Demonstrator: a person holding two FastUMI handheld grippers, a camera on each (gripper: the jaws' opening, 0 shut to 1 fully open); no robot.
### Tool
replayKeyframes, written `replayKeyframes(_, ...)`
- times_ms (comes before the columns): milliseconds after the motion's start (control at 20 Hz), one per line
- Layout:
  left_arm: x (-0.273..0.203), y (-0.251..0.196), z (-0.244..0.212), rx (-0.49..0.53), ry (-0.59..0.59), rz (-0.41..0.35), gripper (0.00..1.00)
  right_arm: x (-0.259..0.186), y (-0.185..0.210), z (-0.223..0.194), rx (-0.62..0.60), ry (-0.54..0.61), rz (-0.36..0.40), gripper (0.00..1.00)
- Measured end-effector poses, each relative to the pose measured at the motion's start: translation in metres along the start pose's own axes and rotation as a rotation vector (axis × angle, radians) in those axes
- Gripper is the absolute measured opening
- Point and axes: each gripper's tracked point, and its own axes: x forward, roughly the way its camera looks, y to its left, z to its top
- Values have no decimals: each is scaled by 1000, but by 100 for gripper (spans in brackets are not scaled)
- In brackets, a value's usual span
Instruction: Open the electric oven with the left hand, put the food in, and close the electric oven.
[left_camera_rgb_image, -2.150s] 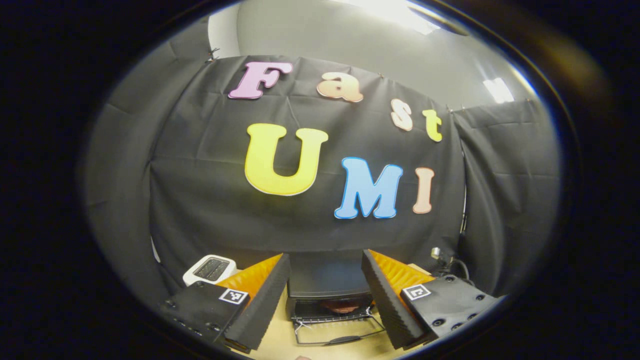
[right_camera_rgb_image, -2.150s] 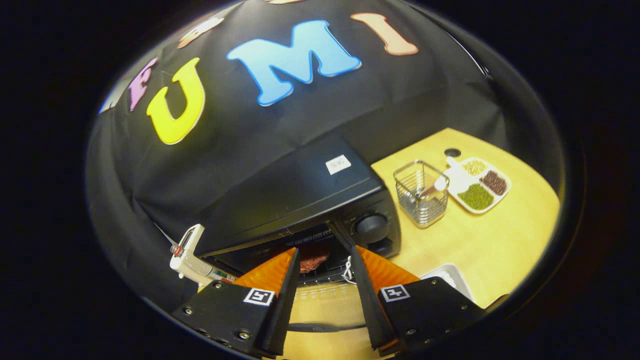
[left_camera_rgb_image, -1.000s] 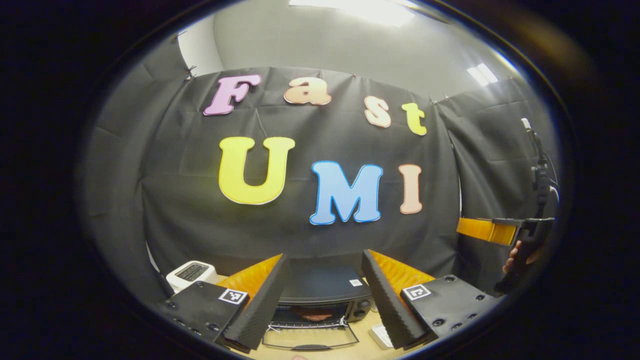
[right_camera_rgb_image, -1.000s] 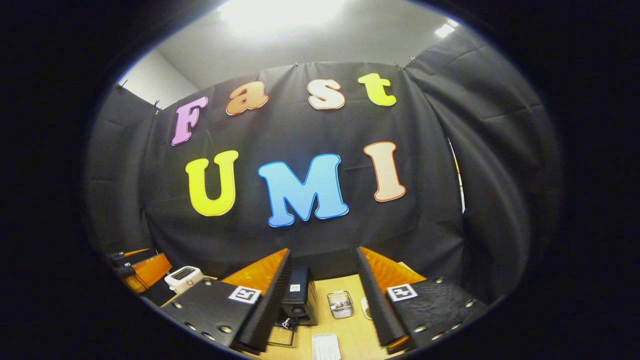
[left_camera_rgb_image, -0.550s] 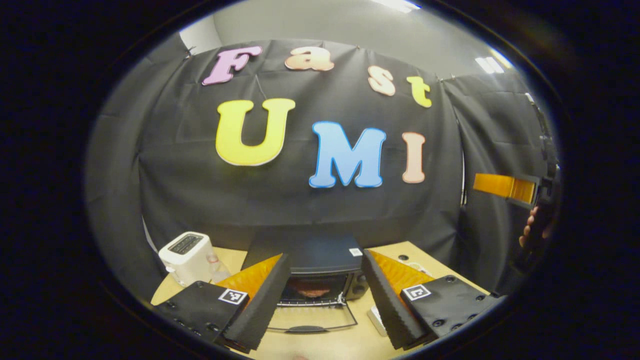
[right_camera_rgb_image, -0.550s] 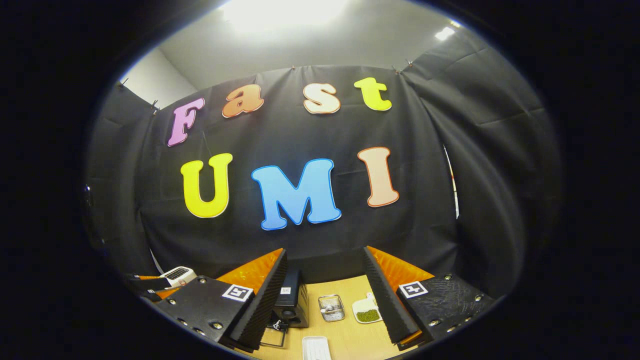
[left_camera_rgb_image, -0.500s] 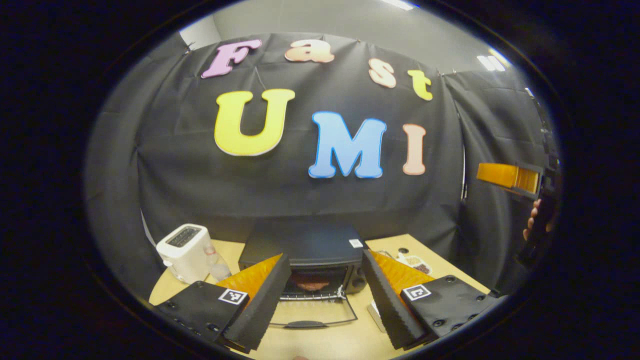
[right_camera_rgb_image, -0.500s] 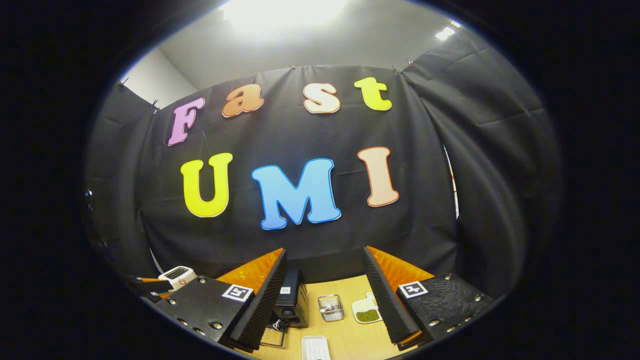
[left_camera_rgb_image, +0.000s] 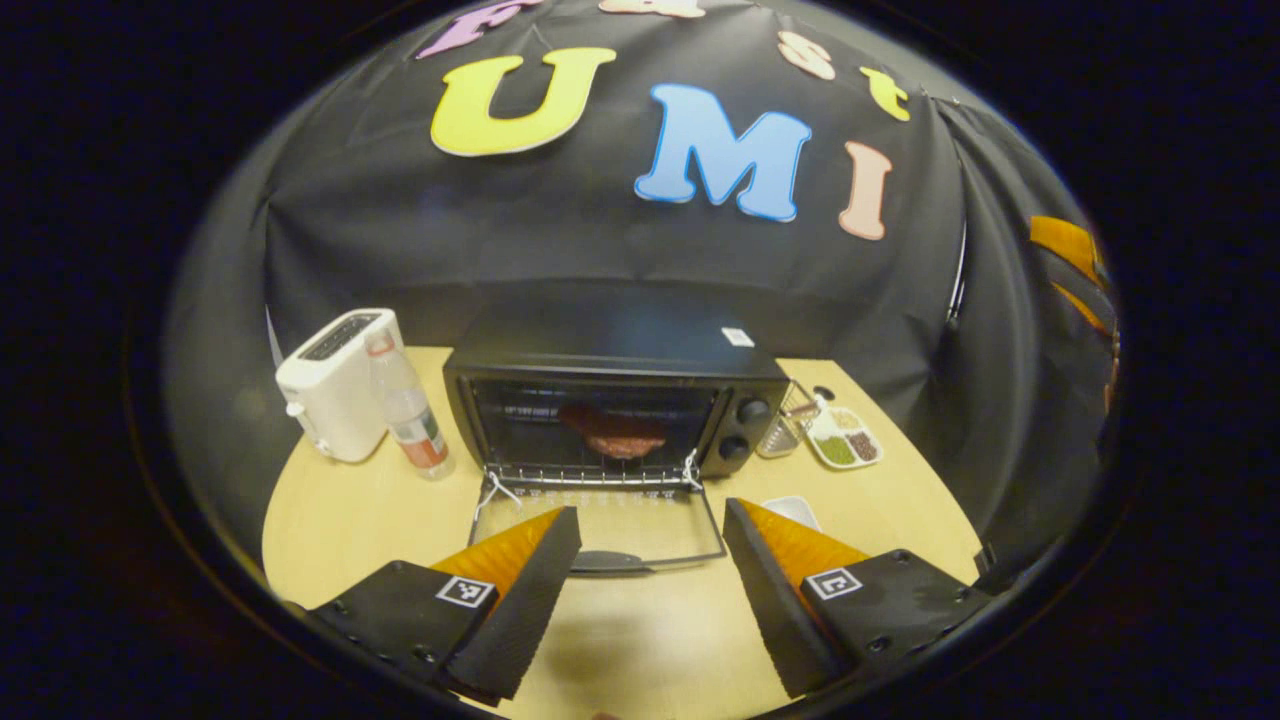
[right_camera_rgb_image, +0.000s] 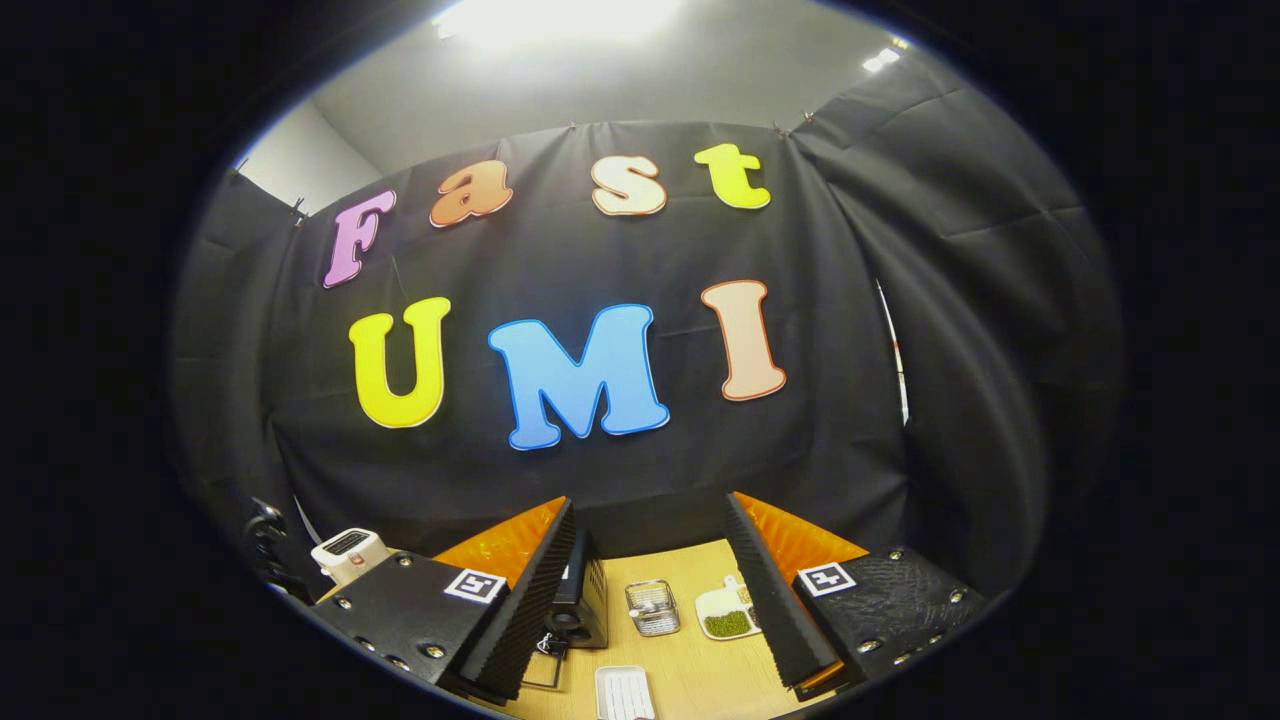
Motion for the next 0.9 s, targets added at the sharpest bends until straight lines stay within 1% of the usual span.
replayKeyframes(50,5,2,-9,-1,29,2,97,0,-2,-2,0,5,-3,91)
replayKeyframes(100,11,5,-17,0,56,9,91,1,-4,-3,0,10,-8,91)
replayKeyframes(150,15,8,-25,5,81,16,97,1,-7,-5,1,14,-14,91)
replayKeyframes(300,31,14,-51,12,172,26,97,2,-15,-13,6,35,-31,91)
replayKeyframes(350,35,17,-60,19,200,35,91,2,-17,-14,5,37,-38,91)
replayKeyframes(400,40,20,-68,27,229,43,97,2,-21,-15,3,40,-46,90)
replayKeyframes(550,54,29,-90,29,311,70,97,0,-27,-18,5,47,-60,91)
replayKeyframes(750,69,38,-112,23,404,88,97,-1,-34,-21,7,60,-71,91)
replayKeyframes(800,73,41,-116,26,421,94,100,-1,-35,-22,9,62,-74,91)
replayKeyframes(850,77,44,-121,26,439,99,100,-2,-37,-24,5,67,-78,90)
replayKeyframes(900,80,45,-127,19,463,101,97,-2,-38,-25,1,71,-81,91)
